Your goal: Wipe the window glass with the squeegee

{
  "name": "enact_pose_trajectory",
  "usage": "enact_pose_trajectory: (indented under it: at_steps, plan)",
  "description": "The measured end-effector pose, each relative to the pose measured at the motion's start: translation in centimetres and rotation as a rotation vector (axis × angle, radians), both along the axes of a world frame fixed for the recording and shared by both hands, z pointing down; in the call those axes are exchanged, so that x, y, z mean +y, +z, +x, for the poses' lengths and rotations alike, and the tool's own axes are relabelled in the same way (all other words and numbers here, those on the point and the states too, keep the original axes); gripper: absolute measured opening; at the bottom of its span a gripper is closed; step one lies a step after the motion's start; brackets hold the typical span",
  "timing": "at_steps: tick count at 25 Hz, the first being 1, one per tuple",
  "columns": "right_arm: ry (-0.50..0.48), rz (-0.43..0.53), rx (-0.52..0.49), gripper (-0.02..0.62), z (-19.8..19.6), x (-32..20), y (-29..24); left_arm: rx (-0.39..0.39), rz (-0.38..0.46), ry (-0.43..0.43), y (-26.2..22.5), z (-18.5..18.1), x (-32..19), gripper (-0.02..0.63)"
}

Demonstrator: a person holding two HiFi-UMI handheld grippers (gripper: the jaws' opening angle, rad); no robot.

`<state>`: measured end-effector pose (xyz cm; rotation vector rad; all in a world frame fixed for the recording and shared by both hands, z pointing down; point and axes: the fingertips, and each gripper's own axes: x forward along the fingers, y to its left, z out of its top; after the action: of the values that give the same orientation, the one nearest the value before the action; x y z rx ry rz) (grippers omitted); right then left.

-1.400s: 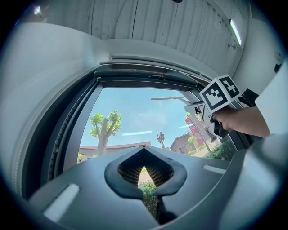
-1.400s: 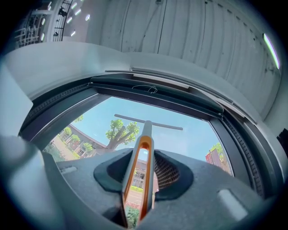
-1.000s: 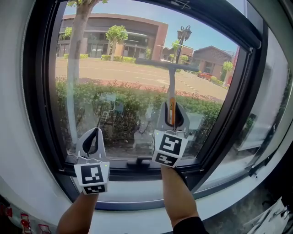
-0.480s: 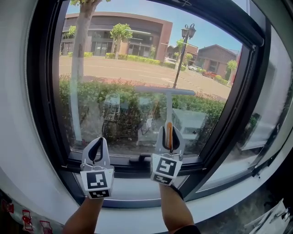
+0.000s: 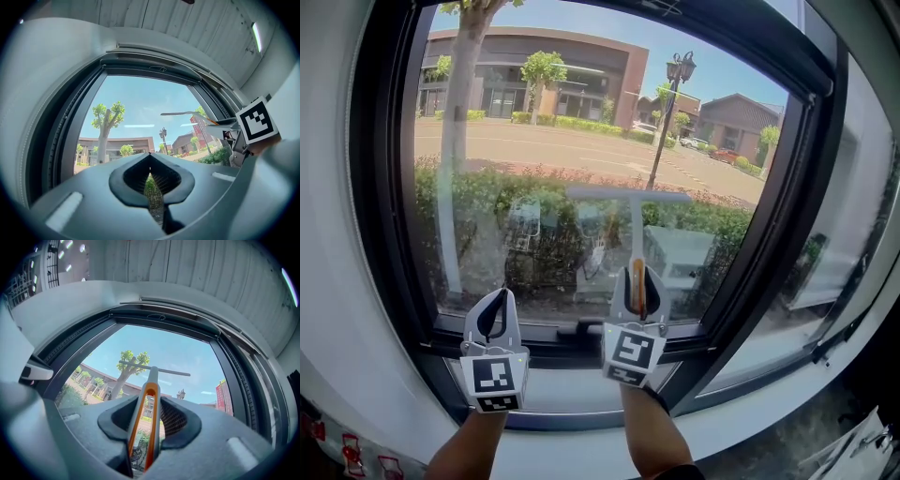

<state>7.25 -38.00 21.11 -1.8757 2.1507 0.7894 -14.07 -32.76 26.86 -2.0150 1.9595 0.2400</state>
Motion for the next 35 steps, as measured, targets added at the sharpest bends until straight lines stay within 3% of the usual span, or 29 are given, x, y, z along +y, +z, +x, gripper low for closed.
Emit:
enact_pose_trajectory:
  at_steps: [6,21,35]
  plan:
    - [-0.013,0.067,-0.015,0.118,1.4,0.8,-3.8,-0.028,0.059,0.007,-3.5,0.3,0.3,0.015]
    - [-0.011,0.218,-0.089,0.118,6.3,-0.8,-19.9,-0.061,0.215,-0.014,-14.9,1.1,-0.2,0.015]
    - [-0.003,0.265,-0.106,0.118,7.5,-3.2,-26.6,-0.069,0.273,-0.016,-18.6,2.7,-1.6,0.015]
